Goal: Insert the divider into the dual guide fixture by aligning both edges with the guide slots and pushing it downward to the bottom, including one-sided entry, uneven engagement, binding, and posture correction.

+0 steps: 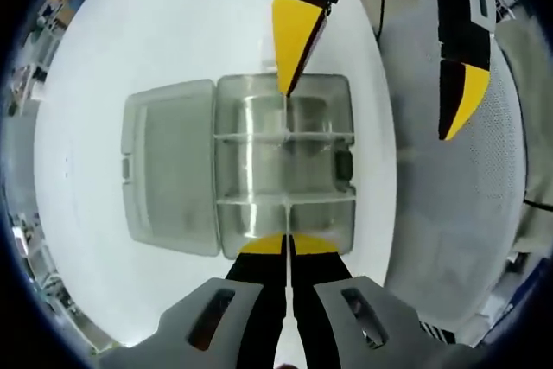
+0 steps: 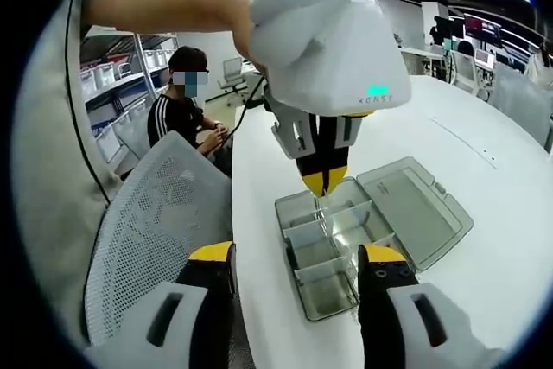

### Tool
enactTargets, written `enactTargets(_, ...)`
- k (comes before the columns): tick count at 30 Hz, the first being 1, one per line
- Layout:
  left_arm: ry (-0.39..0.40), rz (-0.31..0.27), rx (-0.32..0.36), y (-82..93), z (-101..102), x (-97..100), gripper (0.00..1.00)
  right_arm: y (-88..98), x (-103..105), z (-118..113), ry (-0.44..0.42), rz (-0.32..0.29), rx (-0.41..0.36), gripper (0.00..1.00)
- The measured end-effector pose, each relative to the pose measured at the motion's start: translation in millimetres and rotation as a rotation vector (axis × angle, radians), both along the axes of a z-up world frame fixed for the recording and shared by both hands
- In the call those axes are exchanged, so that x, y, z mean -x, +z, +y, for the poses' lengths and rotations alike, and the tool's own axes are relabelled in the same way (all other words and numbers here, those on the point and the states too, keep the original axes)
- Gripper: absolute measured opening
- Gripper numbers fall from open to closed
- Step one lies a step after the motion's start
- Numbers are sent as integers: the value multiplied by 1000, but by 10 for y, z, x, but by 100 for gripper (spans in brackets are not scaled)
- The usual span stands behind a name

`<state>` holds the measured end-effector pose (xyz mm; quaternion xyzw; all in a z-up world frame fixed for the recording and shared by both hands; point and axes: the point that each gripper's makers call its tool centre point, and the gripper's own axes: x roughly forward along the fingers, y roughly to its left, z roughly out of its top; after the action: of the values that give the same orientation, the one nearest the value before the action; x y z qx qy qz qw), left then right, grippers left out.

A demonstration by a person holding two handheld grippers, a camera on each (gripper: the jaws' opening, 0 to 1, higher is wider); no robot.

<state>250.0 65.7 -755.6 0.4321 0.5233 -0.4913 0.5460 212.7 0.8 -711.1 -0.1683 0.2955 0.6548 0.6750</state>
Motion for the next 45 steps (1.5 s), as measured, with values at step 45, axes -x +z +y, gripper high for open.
enactTargets(45,14,12,10,-187,24,12,0,-24,-13,32,4,7,7,54)
